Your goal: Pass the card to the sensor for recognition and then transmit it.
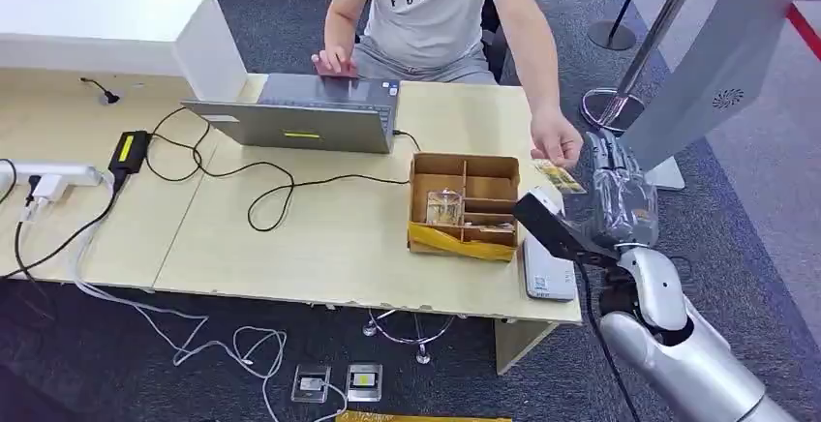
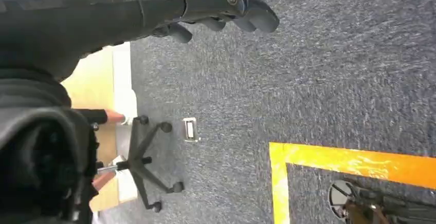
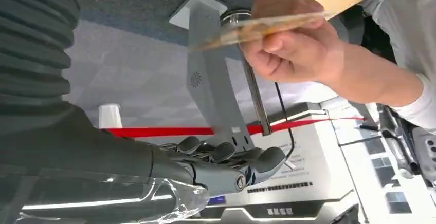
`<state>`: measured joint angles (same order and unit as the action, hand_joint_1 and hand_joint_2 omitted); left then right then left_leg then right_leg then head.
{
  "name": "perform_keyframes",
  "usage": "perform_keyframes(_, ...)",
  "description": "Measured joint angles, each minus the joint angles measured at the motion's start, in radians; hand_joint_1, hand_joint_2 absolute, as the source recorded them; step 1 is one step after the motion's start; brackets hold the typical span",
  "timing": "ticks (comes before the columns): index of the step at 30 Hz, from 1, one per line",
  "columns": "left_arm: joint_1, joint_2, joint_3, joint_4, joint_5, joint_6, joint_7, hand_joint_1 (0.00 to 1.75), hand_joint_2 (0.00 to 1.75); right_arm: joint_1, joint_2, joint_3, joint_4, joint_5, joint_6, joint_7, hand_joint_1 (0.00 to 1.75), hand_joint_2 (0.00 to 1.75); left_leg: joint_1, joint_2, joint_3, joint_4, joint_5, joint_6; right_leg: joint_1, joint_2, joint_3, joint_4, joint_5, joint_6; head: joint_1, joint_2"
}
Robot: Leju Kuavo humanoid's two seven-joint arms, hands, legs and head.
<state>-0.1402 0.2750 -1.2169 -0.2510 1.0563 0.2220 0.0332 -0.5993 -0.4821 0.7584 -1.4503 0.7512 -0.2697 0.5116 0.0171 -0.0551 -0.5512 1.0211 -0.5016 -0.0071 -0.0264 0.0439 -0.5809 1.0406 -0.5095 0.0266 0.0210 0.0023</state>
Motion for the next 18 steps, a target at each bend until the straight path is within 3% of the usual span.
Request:
perform_keyframes(1, 0.000, 0.000, 0.000, 0.000, -0.001, 0.002, 0.001, 0.00, 0.00, 0.000, 0.008, 0.002, 0.011, 0.009, 0.000, 0.001, 0.26, 1.75, 0.000, 0.000, 0.000, 0.000, 0.000, 0.000, 0.000, 0.000, 0.000, 0.000, 0.000, 0.000, 0.000, 0.000)
perform_keyframes(2, 0.000, 0.000, 0.000, 0.000, -0.002, 0.004, 0.005, 0.00, 0.00, 0.000, 0.017, 0.002, 0.024, 0.024, 0.002, 0.005, 1.75, 1.75, 0.000, 0.000, 0.000, 0.000, 0.000, 0.000, 0.000, 0.000, 0.000, 0.000, 0.000, 0.000, 0.000, 0.000)
perform_keyframes(18, 0.002, -0.001, 0.000, 0.000, -0.059, 0.000, 0.007, 0.00, 0.00, 0.043, 0.068, -0.061, 0.086, 0.118, -0.009, 0.005, 1.75, 1.75, 0.000, 0.000, 0.000, 0.000, 0.000, 0.000, 0.000, 0.000, 0.000, 0.000, 0.000, 0.000, 0.000, 0.000)
